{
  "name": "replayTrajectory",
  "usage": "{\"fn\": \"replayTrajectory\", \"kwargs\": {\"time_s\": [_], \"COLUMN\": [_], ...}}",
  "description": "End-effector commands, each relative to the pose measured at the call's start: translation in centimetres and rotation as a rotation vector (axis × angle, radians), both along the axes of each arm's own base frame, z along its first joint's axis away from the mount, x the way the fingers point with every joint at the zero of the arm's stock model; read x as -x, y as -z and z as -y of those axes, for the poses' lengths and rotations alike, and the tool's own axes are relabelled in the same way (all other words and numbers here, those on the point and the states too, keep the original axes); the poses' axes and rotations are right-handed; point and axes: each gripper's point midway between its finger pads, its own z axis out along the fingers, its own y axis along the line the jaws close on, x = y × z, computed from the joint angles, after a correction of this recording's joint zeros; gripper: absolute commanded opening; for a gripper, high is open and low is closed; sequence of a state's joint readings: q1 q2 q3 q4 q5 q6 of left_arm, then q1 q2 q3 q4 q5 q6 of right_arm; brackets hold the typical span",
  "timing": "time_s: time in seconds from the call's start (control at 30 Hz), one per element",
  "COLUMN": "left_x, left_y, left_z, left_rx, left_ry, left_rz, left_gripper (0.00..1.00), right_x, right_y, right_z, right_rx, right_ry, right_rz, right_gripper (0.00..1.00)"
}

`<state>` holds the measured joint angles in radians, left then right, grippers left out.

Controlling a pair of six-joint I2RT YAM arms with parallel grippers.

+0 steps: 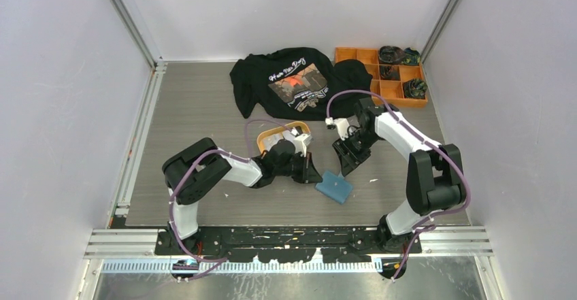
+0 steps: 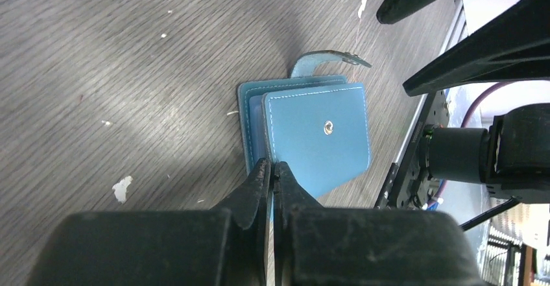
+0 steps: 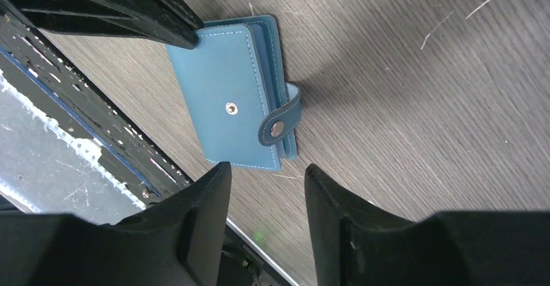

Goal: Put the credit cards into the card holder
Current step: Close the card holder at the center of the board.

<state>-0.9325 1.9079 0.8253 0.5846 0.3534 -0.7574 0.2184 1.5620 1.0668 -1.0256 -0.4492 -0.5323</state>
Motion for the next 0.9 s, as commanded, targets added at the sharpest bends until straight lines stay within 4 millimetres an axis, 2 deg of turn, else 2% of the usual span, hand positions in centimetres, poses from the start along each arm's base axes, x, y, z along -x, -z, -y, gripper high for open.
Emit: {"fn": "replayTrajectory", "kwargs": {"time_s": [0.0, 0.33, 0.5, 0.87], "left_x": [-0.1, 0.2, 0.4, 0.5], "left_y": [-0.1, -0.3, -0.4, -0.5], "left_z": [-0.3, -0.5, -0.5, -0.5], "left_rx": [0.021, 0.045, 0.051, 0.056], "left_ry": [-0.063, -0.094, -0.092, -0.097], "left_rz": [-0.001, -0.013, -0.012, -0.015], "left_gripper": [0.0, 0.0, 0.0, 0.0], "right_x": [-0.3, -1.6, -1.6, -1.4], "right_y": [-0.6, 0.4, 0.8, 0.5], "right_z": [-0.2, -1.6, -1.6, -1.6], "right_rx": [0.01, 0.04, 0.06, 0.062], "right_ry": [-0.029, -0.041, -0.047, -0.06], "right_rz": [-0.008, 0.046, 0.048, 0.051], "right_gripper": [0.49, 0.43, 0.42, 0.31]}}
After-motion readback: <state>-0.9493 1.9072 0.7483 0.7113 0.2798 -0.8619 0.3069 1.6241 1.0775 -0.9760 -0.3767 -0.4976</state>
